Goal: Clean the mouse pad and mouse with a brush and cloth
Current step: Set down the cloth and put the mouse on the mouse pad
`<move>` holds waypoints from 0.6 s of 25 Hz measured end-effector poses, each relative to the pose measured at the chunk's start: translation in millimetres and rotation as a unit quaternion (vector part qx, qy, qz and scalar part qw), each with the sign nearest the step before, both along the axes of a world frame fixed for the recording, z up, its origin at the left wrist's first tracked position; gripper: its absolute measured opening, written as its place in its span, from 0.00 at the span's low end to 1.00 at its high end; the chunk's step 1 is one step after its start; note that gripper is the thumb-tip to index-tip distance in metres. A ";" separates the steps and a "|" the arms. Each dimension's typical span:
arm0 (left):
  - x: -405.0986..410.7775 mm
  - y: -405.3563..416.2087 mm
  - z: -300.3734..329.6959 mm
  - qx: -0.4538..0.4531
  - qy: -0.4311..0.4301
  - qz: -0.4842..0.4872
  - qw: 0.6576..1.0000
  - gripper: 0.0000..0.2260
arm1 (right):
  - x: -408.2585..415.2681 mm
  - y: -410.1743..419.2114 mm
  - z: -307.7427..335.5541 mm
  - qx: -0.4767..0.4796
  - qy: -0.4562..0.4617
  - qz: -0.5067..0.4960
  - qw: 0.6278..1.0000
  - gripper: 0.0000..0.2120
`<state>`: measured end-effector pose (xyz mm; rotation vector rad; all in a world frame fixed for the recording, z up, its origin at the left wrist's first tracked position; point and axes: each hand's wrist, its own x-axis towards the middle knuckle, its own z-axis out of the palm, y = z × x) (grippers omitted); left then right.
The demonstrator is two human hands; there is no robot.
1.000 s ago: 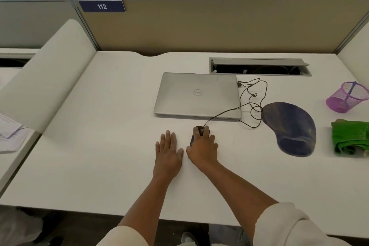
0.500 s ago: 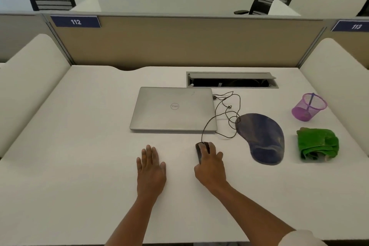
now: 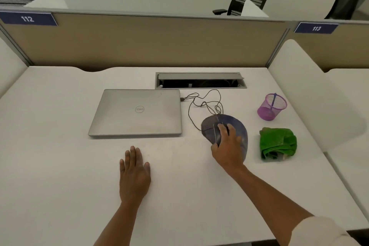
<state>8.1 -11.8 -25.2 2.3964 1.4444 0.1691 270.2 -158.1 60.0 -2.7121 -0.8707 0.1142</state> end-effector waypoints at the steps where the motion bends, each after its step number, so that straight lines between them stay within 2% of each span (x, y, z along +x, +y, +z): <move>1: 0.4 -0.3 -0.7 0.003 0.004 0.003 1.000 0.29 | 14.2 0.3 1.5 -0.005 -0.003 0.003 1.000 0.34; 7: 2.5 -0.1 -2.3 0.011 0.027 0.012 1.000 0.29 | 69.6 7.9 -5.1 -0.018 0.028 0.028 0.999 0.33; 15: 4.2 -0.9 -1.5 0.020 0.045 0.013 0.999 0.31 | 84.6 7.8 -28.5 -0.062 0.045 0.052 0.996 0.33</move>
